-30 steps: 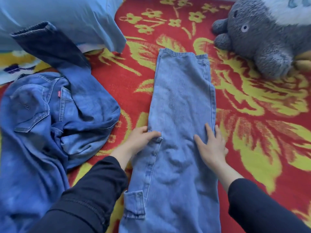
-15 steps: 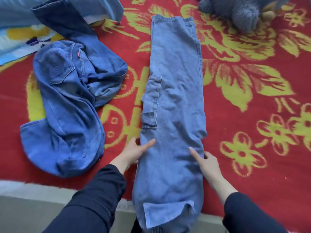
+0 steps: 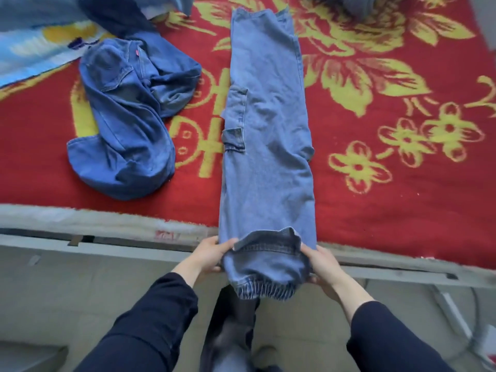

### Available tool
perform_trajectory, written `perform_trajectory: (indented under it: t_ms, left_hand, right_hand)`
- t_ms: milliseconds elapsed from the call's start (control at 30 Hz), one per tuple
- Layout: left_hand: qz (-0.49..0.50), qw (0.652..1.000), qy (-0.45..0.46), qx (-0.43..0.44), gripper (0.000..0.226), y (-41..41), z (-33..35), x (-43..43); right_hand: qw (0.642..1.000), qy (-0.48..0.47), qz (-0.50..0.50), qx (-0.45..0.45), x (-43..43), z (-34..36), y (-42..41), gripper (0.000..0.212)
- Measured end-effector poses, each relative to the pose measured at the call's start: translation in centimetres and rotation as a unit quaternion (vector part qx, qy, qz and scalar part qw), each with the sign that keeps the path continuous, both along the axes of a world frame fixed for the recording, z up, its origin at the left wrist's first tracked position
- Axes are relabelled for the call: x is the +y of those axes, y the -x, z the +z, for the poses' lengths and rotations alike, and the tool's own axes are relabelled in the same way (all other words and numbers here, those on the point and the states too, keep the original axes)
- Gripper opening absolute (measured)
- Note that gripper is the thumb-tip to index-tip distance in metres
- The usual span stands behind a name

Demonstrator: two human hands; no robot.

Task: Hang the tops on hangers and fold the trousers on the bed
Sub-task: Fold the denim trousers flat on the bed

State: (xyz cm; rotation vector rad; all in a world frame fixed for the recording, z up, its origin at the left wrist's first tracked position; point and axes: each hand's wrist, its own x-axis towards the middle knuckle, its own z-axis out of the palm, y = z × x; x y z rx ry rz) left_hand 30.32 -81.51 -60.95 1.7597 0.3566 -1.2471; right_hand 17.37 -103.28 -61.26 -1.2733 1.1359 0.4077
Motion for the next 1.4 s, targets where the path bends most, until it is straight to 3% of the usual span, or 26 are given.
perform_trajectory:
  t_ms: [100, 200, 300, 433, 567, 633, 800, 967, 1033, 1133, 1267, 1400]
  left_hand:
    - [-0.054, 0.998, -0.007, 0.011, 0.036, 1.0, 3.0, 0.8]
    - [-0.12, 0.99, -0.035, 0.06, 0.029, 2.5, 6.1, 1.2]
    - [-0.128, 0.988, -0.033, 0.082, 0.016, 3.0, 9.6, 0.8]
    - [-0.041, 0.998, 0.054, 0.011, 0.04, -2.0, 13.4, -2.0]
    - [0.111, 0.988, 0.1, -0.047, 0.01, -10.3, 16.4, -6.3]
    - [0.173, 0.976, 0.122, -0.058, 0.014, -14.8, 16.7, -8.4]
    - [0.21, 0.967, 0.136, -0.056, 0.016, -24.4, 16.0, -13.3]
    - [0.27, 0.951, 0.151, -0.02, 0.027, -32.5, 14.0, -17.0]
    - [0.245, 0.958, 0.14, -0.053, 0.032, -34.8, 12.5, -18.5]
    - [0.194, 0.97, 0.106, -0.106, 0.015, -37.9, 11.0, -20.5]
    - [0.184, 0.967, 0.085, -0.155, 0.003, -43.0, 9.8, -23.2]
    - [0.173, 0.963, 0.072, -0.195, 0.007, -47.9, 8.8, -25.8]
  right_hand:
    - [0.998, 0.013, 0.063, 0.025, -0.8, 3.0, 1.7, 0.03]
    - [0.988, -0.037, 0.119, 0.094, -1.3, 6.1, 3.5, 0.015]
    - [0.98, -0.022, 0.149, 0.13, -2.0, 9.4, 3.6, 0.002]
    - [0.994, 0.079, 0.074, 0.03, -4.5, 13.5, -1.8, 0.029]
    - [0.995, 0.064, -0.065, -0.042, -8.1, 17.2, -10.7, 0.018]
    - [0.989, 0.07, -0.109, -0.069, -9.8, 18.3, -15.2, 0.019]
    - [0.983, 0.051, -0.149, -0.09, -13.9, 17.7, -25.9, 0.02]
    - [0.988, 0.015, -0.121, -0.089, -17.8, 14.6, -34.3, 0.04]
    - [0.991, 0.021, -0.08, -0.106, -18.6, 13.3, -36.9, 0.034]
    - [0.99, 0.061, -0.044, -0.121, -20.2, 11.3, -40.4, 0.013]
    - [0.987, 0.102, -0.033, -0.118, -22.6, 10.2, -45.2, 0.012]
    - [0.981, 0.139, 0.001, -0.132, -24.8, 9.7, -50.2, 0.014]
